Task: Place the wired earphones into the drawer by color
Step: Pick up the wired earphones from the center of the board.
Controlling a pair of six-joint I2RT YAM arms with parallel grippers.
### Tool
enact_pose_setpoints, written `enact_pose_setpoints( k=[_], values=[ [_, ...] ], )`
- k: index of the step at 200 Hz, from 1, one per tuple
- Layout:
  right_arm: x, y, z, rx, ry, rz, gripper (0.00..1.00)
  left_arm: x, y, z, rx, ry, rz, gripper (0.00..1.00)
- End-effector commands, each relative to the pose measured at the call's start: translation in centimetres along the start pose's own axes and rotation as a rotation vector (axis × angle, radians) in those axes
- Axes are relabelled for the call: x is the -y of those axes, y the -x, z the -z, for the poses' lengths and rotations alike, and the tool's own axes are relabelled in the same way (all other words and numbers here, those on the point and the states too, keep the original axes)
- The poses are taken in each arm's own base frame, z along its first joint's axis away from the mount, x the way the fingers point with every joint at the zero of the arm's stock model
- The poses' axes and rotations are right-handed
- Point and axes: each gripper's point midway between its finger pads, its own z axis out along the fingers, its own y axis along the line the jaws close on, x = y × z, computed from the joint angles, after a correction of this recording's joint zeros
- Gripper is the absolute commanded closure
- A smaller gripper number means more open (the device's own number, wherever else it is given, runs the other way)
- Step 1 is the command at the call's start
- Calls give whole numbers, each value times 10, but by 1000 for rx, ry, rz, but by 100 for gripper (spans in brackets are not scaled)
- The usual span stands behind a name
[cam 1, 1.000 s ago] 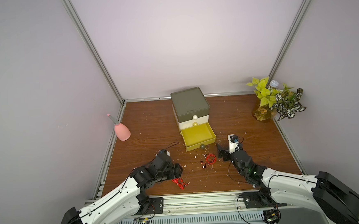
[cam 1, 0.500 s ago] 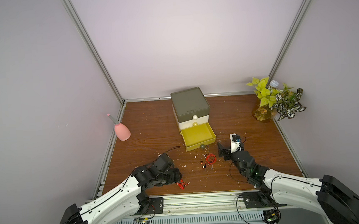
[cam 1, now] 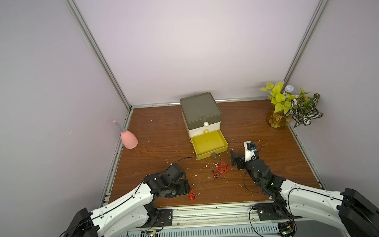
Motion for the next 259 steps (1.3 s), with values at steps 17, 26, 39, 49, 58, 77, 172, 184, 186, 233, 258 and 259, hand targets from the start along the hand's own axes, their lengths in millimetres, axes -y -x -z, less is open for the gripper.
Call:
enact_pose_setpoints(
  k=[17,26,39,49,58,77,172,184,186,233,258,259],
  values=[
    [3,6,3,24,-2,-16,4,7,0,-7,-15,-15,-22,36],
    [3,6,3,24,-4,-15,4,8,0,-9,-18,-18,-23,38],
    [3,6,3,25,-2,-15,4,10,1,-11,-16,-18,-29,44],
    [4,6,4,26,-5,-14,4,10,1,-12,-17,-16,-33,45],
    [5,6,4,29,-6,-17,4,10,1,-13,-18,-15,-36,48],
    [5,7,4,32,-5,-21,4,9,1,-15,-21,-13,-35,54],
    [6,7,6,37,-2,-28,4,4,4,-22,-4,14,-57,88],
    [6,8,6,37,-1,-28,5,7,7,-22,7,5,-59,93],
    [6,8,6,38,-1,-29,5,7,8,-21,9,3,-59,94],
    [6,7,6,37,1,-31,5,22,21,-15,69,-39,-75,100],
    [6,8,7,38,2,-28,5,31,32,-7,121,-67,-84,100],
    [6,8,7,38,2,-27,5,32,32,-7,123,-69,-85,100]
  ],
)
